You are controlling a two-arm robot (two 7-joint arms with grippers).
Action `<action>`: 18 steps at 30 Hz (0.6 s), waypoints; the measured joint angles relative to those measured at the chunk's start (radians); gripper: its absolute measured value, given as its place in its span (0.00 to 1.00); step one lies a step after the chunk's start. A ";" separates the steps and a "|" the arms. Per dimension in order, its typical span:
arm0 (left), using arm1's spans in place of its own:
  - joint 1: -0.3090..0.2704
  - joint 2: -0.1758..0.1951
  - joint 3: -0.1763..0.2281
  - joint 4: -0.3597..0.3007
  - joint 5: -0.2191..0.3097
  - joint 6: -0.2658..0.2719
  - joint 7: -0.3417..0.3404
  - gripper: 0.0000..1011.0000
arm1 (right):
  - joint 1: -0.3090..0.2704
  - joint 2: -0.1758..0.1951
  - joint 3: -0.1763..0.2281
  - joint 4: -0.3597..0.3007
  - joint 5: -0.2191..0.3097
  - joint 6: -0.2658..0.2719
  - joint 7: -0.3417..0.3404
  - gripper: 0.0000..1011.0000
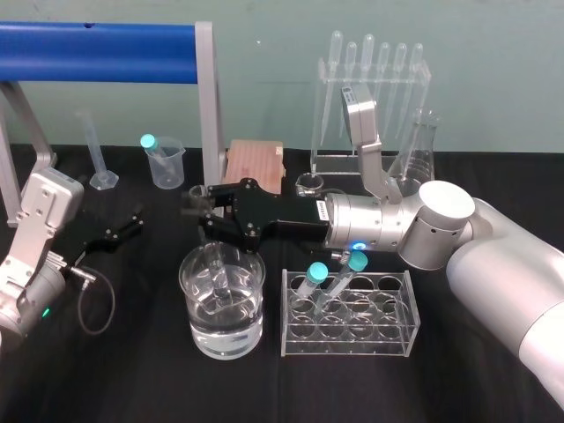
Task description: Hold the test tube with one hand and immerse one end into the beaker, then return it to the test tube rack.
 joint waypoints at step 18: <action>0.000 0.000 0.000 0.000 0.000 0.000 0.000 0.99 | -0.019 0.024 0.077 -0.119 0.075 -0.105 0.066 0.24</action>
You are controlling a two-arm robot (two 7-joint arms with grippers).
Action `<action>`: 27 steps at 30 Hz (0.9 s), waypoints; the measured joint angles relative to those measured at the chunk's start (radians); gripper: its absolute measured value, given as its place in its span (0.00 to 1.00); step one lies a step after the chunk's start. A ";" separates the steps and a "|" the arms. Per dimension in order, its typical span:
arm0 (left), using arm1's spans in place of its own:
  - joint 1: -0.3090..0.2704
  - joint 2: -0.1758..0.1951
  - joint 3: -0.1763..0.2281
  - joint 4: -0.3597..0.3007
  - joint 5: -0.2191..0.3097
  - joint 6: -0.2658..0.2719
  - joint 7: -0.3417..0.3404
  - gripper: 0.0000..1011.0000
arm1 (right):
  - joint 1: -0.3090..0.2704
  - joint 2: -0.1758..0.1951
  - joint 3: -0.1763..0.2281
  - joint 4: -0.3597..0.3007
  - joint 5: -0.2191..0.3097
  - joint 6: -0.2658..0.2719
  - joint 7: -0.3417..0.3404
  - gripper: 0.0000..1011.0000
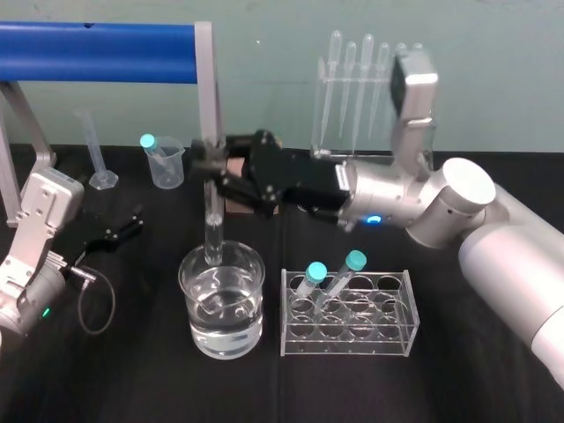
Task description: Hold the test tube with one hand and immerse one end into the beaker, then return it to the test tube rack.
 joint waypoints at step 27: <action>0.000 0.000 0.000 0.000 0.000 0.000 0.000 0.99 | -0.271 0.349 0.193 -0.535 0.031 -0.018 -0.344 0.24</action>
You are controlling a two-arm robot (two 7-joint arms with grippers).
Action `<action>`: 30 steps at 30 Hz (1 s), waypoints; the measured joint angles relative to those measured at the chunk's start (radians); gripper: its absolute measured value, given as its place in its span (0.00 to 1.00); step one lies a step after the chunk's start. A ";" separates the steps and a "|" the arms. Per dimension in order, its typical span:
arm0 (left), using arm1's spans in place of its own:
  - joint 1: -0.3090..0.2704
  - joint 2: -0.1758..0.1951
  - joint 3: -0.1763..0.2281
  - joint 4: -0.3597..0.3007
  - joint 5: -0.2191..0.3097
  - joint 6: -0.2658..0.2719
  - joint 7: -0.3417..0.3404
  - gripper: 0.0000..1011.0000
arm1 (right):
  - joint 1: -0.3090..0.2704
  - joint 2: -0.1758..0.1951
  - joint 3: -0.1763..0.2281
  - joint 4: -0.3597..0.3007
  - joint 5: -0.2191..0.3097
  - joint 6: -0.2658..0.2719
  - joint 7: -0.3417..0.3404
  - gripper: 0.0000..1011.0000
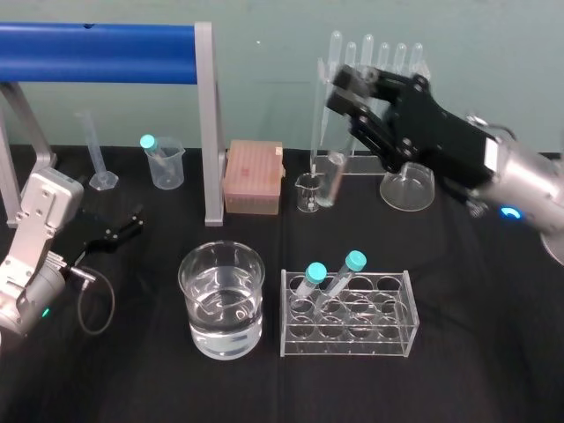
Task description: Hold the test tube with one hand and immerse one end into the beaker, then return it to the test tube rack.
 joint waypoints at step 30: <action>0.000 0.000 0.000 0.000 0.000 0.000 0.000 0.99 | -0.272 0.105 0.154 -0.123 -0.036 0.080 -0.205 0.24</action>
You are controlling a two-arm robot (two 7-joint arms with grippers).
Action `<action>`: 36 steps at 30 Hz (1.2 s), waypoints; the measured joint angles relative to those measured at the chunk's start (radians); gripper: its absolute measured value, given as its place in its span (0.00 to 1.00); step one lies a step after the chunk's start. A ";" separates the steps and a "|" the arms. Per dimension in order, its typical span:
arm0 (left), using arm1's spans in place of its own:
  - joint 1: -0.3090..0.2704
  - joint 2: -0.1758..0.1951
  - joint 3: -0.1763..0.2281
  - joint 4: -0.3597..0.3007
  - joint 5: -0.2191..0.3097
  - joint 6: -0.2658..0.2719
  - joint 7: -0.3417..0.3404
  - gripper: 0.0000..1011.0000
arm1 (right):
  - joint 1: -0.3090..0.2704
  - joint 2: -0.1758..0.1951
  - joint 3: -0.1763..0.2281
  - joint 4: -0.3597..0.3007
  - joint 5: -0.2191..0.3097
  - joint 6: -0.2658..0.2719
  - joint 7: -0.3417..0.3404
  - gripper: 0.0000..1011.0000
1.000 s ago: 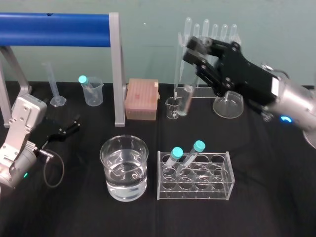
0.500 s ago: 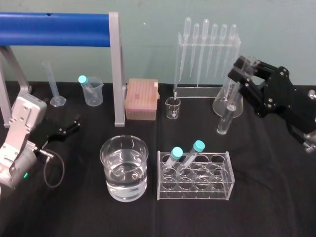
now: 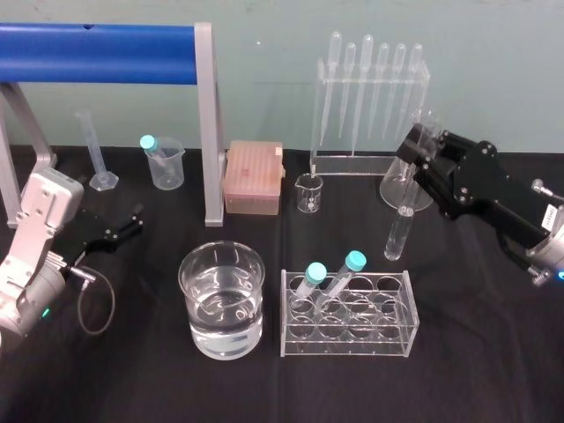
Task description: Hold the test tube with one hand and immerse one end into the beaker, then return it to the test tube rack.
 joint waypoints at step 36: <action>0.000 0.000 0.000 0.000 0.000 0.000 0.000 0.99 | 0.023 -0.017 -0.062 0.111 -0.037 0.081 0.006 0.24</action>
